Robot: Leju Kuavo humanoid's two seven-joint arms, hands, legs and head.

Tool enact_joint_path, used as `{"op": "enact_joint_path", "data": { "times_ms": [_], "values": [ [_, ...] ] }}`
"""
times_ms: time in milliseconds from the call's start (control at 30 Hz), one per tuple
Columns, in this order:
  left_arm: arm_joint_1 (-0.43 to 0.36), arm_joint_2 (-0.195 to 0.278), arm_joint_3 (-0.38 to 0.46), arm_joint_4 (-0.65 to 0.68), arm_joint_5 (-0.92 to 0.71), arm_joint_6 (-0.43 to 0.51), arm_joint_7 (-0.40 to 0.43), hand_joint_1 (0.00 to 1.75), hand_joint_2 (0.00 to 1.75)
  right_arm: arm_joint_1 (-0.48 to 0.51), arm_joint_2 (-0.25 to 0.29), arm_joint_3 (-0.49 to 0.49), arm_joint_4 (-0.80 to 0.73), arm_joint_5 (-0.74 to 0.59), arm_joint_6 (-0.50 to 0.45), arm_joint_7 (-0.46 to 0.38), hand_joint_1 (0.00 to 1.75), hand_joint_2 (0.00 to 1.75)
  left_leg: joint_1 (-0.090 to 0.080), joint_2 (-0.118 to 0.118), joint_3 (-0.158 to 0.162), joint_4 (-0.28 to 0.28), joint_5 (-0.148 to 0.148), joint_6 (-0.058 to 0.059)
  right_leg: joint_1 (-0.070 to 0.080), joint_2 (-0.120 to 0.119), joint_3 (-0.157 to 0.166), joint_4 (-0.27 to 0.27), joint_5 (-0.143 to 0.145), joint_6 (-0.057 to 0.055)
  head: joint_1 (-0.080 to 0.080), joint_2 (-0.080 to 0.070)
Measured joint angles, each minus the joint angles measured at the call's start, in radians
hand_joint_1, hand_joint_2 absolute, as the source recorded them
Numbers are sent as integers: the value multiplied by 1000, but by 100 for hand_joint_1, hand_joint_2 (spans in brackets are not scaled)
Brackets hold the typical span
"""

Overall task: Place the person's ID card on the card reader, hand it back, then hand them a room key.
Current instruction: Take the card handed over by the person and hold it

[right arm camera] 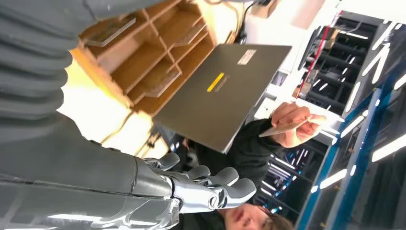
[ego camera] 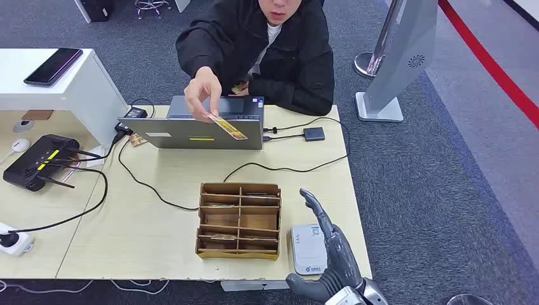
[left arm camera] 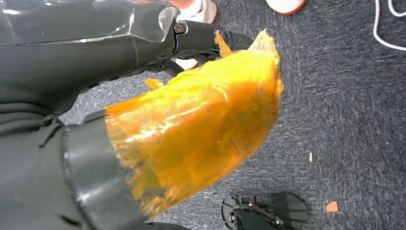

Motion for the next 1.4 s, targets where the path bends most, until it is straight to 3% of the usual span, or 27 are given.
{"op": "enact_joint_path", "data": {
  "times_ms": [367,967,1400],
  "values": [
    [-8,-4,-14,0,-9,-10,10,0,0,-77,0,-12,8,149,-16,51,0,175,0,0,1,0,0,0,0,0,1,0,0,0,0,0],
    [-21,-9,-57,0,-11,-29,40,0,0,-238,2,3,52,639,-197,257,0,175,0,0,1,0,0,0,0,-1,2,0,0,0,0,0],
    [-32,-9,-77,0,-11,-32,51,0,0,-272,6,24,95,795,-243,332,0,175,0,0,1,0,0,0,0,-1,2,0,0,0,0,0]
  ]
}}
